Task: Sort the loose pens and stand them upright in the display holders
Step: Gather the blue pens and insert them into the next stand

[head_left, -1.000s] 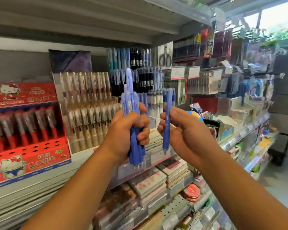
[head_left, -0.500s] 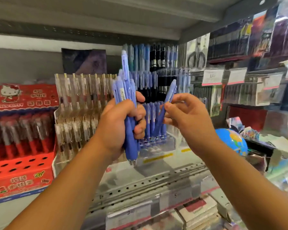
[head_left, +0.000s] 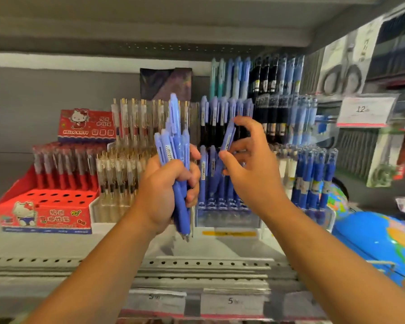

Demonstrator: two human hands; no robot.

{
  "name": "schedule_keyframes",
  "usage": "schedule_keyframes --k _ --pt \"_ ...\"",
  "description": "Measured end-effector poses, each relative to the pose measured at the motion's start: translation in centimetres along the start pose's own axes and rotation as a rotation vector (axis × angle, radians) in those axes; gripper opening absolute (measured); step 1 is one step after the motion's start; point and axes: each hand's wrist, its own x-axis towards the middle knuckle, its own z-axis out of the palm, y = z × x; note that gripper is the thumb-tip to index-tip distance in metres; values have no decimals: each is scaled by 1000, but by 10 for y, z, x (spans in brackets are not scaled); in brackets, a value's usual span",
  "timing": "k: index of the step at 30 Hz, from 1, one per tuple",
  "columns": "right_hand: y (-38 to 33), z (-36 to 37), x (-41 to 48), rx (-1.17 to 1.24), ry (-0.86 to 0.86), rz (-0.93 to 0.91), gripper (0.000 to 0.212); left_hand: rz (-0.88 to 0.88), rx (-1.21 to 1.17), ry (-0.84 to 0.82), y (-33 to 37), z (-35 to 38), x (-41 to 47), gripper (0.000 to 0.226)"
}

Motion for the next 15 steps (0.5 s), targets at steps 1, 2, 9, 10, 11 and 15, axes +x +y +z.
schedule_keyframes --k 1,2,9,10,11,15 --pt "1 1 -1 -5 -8 -6 55 8 17 1 -2 0 -2 28" --pt "3 2 -1 -21 -22 -14 54 11 39 9 -3 -1 -3 29" --pt "5 4 -6 -115 -101 48 56 4 139 59 -5 -3 -3 27" --pt "5 4 -8 -133 -112 53 56 1 161 49 -5 -3 -4 27" --pt "4 5 -9 -155 -136 57 55 -2 175 43 -6 -4 -5 28" --pt "4 8 -17 -257 -221 51 53 -1 156 32 -7 -3 -9 36"
